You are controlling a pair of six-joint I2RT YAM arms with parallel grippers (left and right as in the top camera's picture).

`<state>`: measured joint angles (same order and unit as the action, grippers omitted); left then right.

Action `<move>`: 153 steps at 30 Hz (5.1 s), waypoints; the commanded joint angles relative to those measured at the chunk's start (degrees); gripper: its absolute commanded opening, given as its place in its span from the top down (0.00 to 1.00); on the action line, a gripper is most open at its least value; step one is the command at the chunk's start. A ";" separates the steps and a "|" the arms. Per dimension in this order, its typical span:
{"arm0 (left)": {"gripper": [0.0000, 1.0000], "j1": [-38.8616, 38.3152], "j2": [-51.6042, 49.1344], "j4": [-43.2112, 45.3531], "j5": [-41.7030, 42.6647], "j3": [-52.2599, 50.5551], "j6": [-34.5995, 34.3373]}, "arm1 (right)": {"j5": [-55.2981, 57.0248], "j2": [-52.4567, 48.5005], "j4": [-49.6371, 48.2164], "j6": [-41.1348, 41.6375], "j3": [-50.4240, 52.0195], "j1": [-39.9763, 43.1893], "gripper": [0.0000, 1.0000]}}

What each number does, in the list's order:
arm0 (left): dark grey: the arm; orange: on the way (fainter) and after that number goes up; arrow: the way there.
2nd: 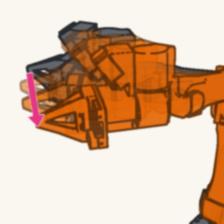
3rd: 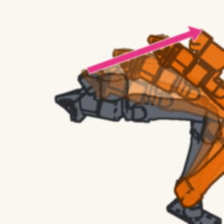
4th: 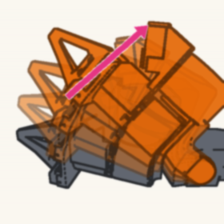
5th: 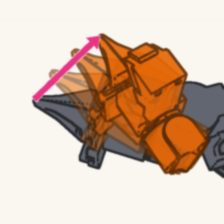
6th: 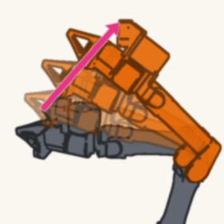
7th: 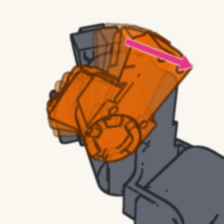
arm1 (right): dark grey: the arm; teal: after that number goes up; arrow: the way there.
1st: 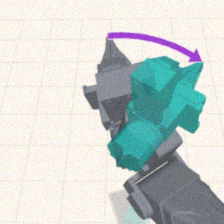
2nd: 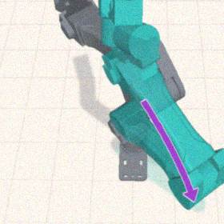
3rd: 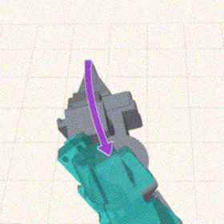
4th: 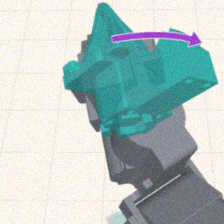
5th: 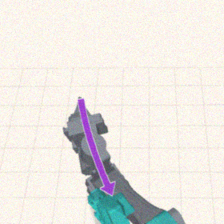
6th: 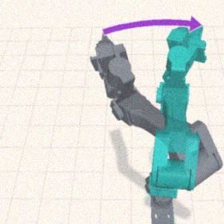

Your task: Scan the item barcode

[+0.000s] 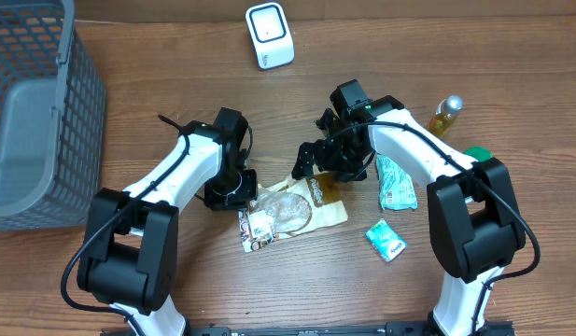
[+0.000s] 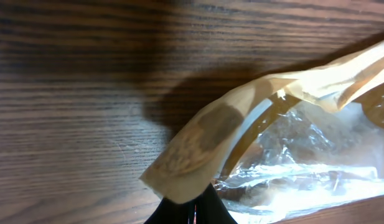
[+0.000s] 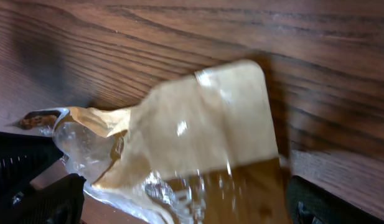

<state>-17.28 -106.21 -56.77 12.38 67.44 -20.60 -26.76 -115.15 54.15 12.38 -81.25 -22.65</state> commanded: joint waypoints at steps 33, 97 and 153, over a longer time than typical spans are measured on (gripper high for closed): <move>0.91 -0.42 -1.05 0.26 -0.52 -0.59 1.07 | -0.57 0.81 0.22 2.19 0.22 1.44 0.00; 0.88 -0.44 -1.05 0.85 -0.35 -0.59 0.83 | -15.32 0.24 -25.81 2.86 17.09 -3.13 0.48; 0.00 18.95 -0.90 -17.97 -14.49 29.83 1.31 | -15.32 0.22 -26.01 2.38 17.09 -3.17 0.66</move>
<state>0.25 -106.80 -75.20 -0.34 96.27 -19.73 -41.78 -114.06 28.32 15.14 -64.64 -25.56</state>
